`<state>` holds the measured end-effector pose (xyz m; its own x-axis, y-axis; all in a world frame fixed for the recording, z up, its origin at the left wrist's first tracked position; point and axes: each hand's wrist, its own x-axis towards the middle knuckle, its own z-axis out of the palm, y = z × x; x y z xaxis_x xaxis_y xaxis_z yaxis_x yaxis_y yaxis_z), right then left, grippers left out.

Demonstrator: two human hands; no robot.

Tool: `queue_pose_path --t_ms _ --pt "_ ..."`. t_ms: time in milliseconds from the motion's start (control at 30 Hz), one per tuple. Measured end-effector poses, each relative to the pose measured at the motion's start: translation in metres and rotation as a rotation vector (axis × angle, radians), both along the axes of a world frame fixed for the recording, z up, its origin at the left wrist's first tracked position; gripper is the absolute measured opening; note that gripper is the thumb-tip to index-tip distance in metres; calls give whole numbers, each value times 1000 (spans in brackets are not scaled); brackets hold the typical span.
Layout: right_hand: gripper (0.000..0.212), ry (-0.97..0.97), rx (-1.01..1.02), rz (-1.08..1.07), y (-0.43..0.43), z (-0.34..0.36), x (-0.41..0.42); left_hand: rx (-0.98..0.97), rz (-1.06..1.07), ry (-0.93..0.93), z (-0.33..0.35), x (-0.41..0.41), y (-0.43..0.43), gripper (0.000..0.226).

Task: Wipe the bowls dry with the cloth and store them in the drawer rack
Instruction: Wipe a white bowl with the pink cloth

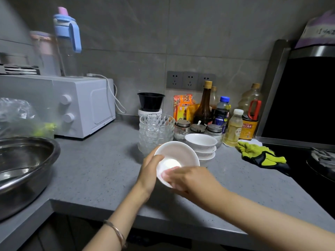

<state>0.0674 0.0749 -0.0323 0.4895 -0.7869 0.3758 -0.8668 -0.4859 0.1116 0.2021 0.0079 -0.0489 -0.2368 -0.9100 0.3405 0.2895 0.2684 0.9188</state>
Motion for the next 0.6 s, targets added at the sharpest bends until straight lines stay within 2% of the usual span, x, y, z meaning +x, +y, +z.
queue_pose_path --t_ms 100,167,200,267,333,433,500,533,600 --pt "24 446 -213 165 -8 15 -33 -14 -149 -158 6 17 -13 33" --pt "30 517 -243 242 -9 28 -39 -4 -231 -235 10 21 -16 33" --pt "31 528 -249 235 -8 31 -36 9 -230 -215 12 21 -16 28" --pt "29 502 -272 162 -8 28 -29 37 -174 -102 16 18 -10 14" --pt "21 387 -220 46 -6 23 -16 42 -121 -38 12 14 -6 18" --pt "17 4 -58 -144 -1 16 7 -49 -84 -6 4 3 2 39" --pt "21 -167 -12 -130 2 7 14 -74 -27 32 0 -4 5 34" --pt "25 -147 -33 -49 2 2 12 -70 -10 42 1 -4 4 29" --pt "28 128 -155 92 1 0 -8 -59 -45 -17 2 3 -1 26"
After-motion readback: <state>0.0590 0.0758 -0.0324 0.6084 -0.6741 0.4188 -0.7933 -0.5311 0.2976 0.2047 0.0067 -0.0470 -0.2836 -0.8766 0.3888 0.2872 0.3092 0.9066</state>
